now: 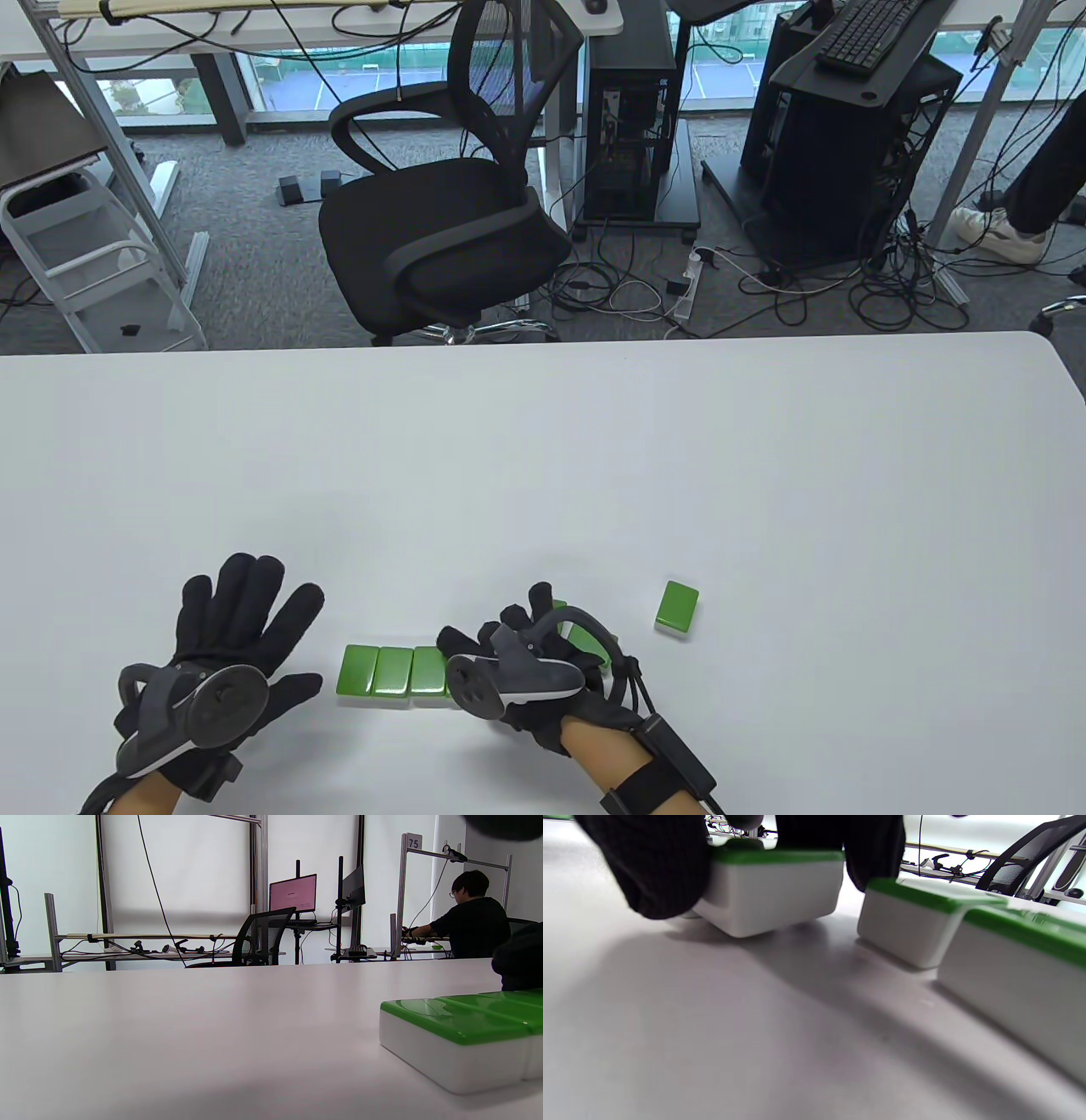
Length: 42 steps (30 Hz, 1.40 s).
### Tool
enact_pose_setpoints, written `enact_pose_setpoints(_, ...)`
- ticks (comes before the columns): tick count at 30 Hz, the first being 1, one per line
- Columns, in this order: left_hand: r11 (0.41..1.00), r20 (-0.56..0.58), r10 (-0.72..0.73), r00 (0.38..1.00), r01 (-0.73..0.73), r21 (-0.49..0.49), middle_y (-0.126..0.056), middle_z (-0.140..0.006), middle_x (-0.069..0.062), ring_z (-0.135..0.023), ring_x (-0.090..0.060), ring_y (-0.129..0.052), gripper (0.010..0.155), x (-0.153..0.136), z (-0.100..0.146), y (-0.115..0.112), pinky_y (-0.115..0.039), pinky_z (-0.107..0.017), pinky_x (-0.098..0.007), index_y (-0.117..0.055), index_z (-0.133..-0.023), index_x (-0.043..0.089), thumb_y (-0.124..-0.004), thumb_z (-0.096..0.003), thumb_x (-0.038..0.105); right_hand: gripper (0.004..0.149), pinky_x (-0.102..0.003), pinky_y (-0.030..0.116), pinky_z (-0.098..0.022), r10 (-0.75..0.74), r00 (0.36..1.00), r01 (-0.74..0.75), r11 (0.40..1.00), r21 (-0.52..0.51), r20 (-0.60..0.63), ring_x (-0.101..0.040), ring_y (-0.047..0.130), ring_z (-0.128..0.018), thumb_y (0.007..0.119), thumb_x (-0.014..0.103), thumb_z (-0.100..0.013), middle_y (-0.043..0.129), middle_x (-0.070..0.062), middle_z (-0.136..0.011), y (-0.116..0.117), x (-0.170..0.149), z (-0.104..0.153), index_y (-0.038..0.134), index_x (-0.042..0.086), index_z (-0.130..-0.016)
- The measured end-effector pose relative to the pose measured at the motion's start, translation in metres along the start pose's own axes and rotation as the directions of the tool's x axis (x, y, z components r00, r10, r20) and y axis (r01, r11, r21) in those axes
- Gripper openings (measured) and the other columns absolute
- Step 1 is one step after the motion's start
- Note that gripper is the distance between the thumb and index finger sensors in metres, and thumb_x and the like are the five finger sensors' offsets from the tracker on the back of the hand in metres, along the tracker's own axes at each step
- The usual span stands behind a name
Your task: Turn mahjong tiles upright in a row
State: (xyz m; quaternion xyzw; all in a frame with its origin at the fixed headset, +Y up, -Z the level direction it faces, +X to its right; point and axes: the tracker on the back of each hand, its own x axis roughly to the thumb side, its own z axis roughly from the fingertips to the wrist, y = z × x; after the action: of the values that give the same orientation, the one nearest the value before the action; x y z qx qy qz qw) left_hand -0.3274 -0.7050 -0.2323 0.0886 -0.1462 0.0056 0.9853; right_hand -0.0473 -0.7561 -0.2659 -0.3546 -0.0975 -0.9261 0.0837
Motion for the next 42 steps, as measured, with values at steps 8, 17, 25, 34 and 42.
enact_pose_setpoints(8, 1.000, 0.005, -0.006, 1.000, 0.006, -0.011, 0.007, -0.114, 0.019, -0.117, -0.020, -0.001, 0.088, 0.001, 0.000, -0.001, -0.013, -0.086, -0.061, -0.017, -0.101, 0.056, -0.066, -0.0297, 0.072, 0.083, -0.075, 0.034, -0.069, -0.013, 1.000, 0.013, 1.000, -0.007, -0.006, -0.045, 0.056, -0.097, 0.079, 0.046, -0.041, 0.062, -0.012, -0.107, 0.006, 0.002, -0.002, 0.028, 0.031, -0.106)
enact_pose_setpoints(17, 1.000, 0.010, -0.013, 1.000, 0.013, -0.017, 0.007, -0.114, 0.019, -0.117, -0.020, -0.001, 0.088, 0.002, 0.000, -0.002, -0.013, -0.086, -0.061, -0.017, -0.101, 0.056, -0.066, -0.0297, 0.072, 0.084, -0.074, 0.023, -0.071, -0.146, 0.986, 0.155, 0.979, 0.129, -0.077, -0.048, 0.020, -0.104, 0.077, 0.049, -0.042, 0.024, -0.011, -0.118, -0.018, -0.025, 0.003, 0.023, 0.036, -0.106)
enact_pose_setpoints(25, 1.000, 0.014, -0.012, 1.000, 0.012, -0.018, 0.007, -0.114, 0.019, -0.117, -0.020, -0.001, 0.089, 0.002, 0.000, -0.002, -0.013, -0.086, -0.061, -0.017, -0.101, 0.056, -0.066, -0.0295, 0.073, 0.085, -0.072, 0.027, -0.073, -0.135, 0.957, 0.182, 0.968, 0.170, -0.257, -0.049, 0.018, -0.103, 0.078, 0.046, -0.043, 0.014, -0.011, -0.117, -0.008, -0.065, -0.001, 0.019, 0.038, -0.104)
enact_pose_setpoints(34, 0.999, 0.018, -0.018, 1.000, 0.018, -0.033, 0.007, -0.114, 0.018, -0.118, -0.020, -0.001, 0.088, 0.003, 0.000, -0.003, -0.013, -0.086, -0.061, -0.018, -0.101, 0.056, -0.066, -0.0294, 0.073, 0.083, -0.070, 0.034, -0.074, -0.098, 0.966, 0.150, 0.966, 0.209, -0.240, -0.047, 0.028, -0.104, 0.075, 0.043, -0.045, 0.020, -0.010, -0.117, 0.010, -0.060, -0.015, 0.017, 0.039, -0.103)
enact_pose_setpoints(42, 0.999, 0.022, -0.019, 1.000, 0.020, -0.048, 0.007, -0.114, 0.018, -0.118, -0.020, -0.002, 0.088, 0.004, 0.000, -0.004, -0.014, -0.086, -0.061, -0.018, -0.102, 0.056, -0.066, -0.0295, 0.073, 0.076, -0.065, 0.050, -0.071, -0.071, 0.981, 0.088, 0.992, 0.088, -0.181, -0.048, 0.058, -0.095, 0.077, 0.034, -0.045, 0.049, -0.013, -0.112, 0.010, -0.052, -0.013, 0.030, 0.032, -0.104)
